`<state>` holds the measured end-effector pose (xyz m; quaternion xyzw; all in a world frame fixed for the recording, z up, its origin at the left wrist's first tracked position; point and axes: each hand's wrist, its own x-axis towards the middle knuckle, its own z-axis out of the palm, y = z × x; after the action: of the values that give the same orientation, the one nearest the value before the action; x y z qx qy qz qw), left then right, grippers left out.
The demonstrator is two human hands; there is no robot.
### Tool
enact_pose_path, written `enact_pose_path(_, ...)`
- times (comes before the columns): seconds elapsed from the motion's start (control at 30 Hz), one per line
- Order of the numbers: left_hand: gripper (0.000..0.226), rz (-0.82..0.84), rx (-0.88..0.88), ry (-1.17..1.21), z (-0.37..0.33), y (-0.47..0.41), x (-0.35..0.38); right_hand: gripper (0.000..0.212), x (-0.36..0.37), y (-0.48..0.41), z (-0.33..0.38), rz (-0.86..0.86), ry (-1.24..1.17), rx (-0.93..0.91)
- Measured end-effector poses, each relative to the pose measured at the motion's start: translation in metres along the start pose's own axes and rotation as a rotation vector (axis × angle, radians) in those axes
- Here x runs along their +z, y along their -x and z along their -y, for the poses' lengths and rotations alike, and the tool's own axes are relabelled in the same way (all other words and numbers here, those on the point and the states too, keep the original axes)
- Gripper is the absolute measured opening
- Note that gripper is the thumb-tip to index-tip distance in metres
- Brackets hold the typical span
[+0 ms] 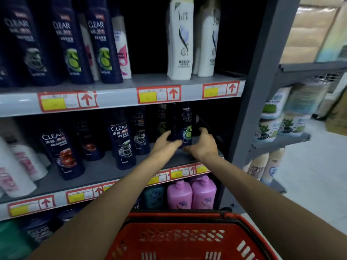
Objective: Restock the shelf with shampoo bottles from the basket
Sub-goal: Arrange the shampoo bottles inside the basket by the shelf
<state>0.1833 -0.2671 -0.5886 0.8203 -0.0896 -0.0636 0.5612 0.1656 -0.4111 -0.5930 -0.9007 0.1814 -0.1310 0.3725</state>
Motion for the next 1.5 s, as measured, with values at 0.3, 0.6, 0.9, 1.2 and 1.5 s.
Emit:
enact_pose_path(0.3,0.075,0.123,0.106,-0.411,-0.004,0.076,-0.042,0.113,-0.049,0.084,-0.016,0.222,0.387,-0.191)
enact_pose_path(0.6,0.085,0.155,0.276,-0.874,0.013,0.15,-0.043,0.115,-0.066,0.154,-0.04,0.3,0.534,-0.326)
enact_pose_path(0.9,0.083,0.256,0.259,-0.927,0.069,0.192,0.0,0.112,-0.025,0.205,-0.116,0.568,0.498,-0.232)
enact_pose_path(1.2,0.082,0.49,-0.086,-0.748,0.173,0.212,0.082,0.095,0.055,0.234,-0.21,0.858,0.575,0.064)
enact_pose_path(1.5,0.057,0.496,-0.563,-0.354,0.244,0.196,0.154,0.081,0.107,0.217,-0.269,0.948,0.603,0.199)
